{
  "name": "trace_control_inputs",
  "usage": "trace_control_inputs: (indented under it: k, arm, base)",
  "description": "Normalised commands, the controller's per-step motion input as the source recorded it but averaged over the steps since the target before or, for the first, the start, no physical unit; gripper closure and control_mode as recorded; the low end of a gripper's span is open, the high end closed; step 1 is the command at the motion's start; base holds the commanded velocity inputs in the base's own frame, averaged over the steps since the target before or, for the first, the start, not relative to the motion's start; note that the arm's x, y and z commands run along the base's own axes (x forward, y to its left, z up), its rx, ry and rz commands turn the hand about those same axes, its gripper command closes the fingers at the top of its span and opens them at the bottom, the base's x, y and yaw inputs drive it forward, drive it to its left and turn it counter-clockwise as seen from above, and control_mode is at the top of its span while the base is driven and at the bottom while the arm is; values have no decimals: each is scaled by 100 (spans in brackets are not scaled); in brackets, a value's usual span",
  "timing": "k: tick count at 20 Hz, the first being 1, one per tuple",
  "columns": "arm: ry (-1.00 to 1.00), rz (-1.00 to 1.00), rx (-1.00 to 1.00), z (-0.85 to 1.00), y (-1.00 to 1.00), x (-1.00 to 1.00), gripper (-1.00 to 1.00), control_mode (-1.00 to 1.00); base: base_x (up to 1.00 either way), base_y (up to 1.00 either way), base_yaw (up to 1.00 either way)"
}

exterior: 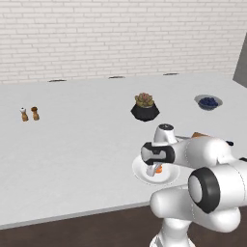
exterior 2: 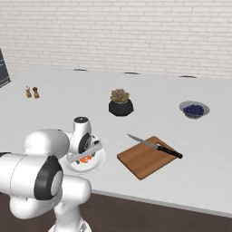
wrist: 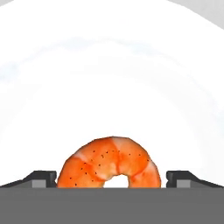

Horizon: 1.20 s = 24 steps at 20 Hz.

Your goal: Pick up the knife from the drawer and place it on the cutting board. Then place the meat from the plate to the cutting board.

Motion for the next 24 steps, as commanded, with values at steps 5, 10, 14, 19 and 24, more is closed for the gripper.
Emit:
trace_control_inputs:
  k: [5, 10, 14, 19, 24]
  arm:
    - [0, 6, 0, -5, 0, 0, 100, -100]
    - [-3, 4, 0, -2, 0, -10, 100, -100]
    - [-7, 0, 2, 75, -30, -31, 100, -100]
    - [2, -13, 6, 78, -75, 0, 100, -100]
    - [5, -17, 3, 15, -100, 0, 100, -100]
  base:
    - [0, 0, 0]
    - [0, 0, 0]
    - [0, 0, 0]
    - [0, 0, 0]
    - [0, 0, 0]
